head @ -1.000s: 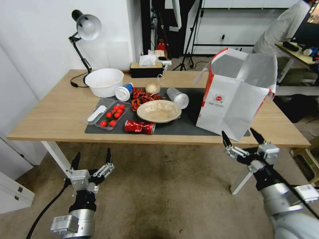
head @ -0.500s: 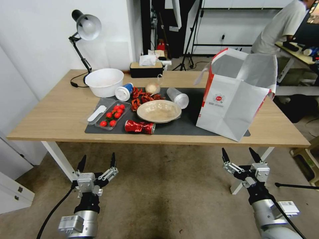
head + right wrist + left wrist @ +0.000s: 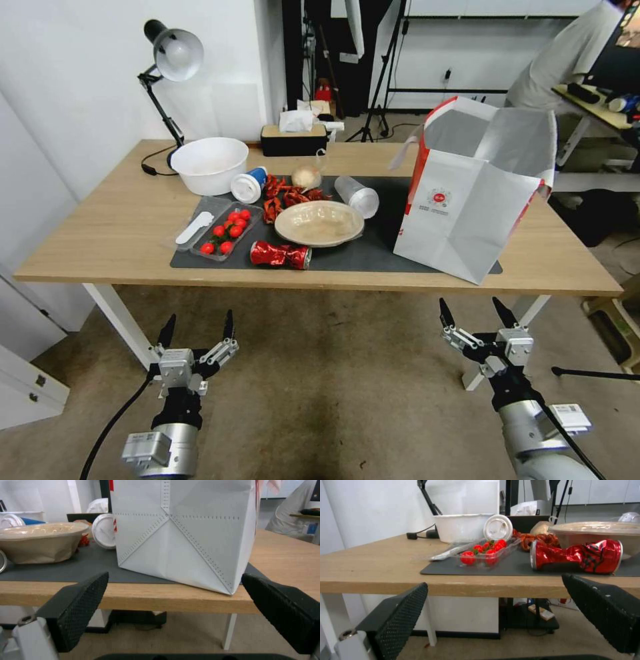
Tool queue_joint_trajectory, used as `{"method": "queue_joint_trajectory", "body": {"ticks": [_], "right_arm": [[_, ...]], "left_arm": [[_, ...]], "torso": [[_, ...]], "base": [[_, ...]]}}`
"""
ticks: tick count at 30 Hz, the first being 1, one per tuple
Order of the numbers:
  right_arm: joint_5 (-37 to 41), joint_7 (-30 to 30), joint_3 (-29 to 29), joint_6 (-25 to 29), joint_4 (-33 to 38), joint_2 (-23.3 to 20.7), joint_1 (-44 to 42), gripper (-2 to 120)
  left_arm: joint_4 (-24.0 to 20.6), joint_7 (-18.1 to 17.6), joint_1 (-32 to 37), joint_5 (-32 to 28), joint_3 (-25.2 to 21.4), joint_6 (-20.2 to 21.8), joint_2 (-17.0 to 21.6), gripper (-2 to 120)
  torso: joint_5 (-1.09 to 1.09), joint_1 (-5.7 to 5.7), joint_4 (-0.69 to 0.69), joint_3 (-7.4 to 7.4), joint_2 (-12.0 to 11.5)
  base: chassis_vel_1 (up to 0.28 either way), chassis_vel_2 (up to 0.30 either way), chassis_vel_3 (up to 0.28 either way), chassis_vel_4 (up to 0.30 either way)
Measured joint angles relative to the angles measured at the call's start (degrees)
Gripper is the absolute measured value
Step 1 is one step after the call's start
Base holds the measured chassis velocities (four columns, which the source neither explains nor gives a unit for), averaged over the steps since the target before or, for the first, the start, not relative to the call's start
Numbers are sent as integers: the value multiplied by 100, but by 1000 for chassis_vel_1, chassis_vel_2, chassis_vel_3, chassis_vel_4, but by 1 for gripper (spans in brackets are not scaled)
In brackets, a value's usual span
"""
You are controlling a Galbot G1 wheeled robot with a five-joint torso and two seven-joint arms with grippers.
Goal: Pick up the food delivery bag from the floor and place it on the table.
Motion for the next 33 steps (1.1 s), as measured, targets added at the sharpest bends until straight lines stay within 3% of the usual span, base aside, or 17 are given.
{"method": "queue_joint_trajectory", "body": {"ticks": [33], "right_arm": [[14,2,10,-7,14,-8,1,100]], "left_arm": [[-6,-8,2,0,-1,9,0,100]], "torso": [[0,0,0,0,0]], "base": [[0,0,0,0]]}}
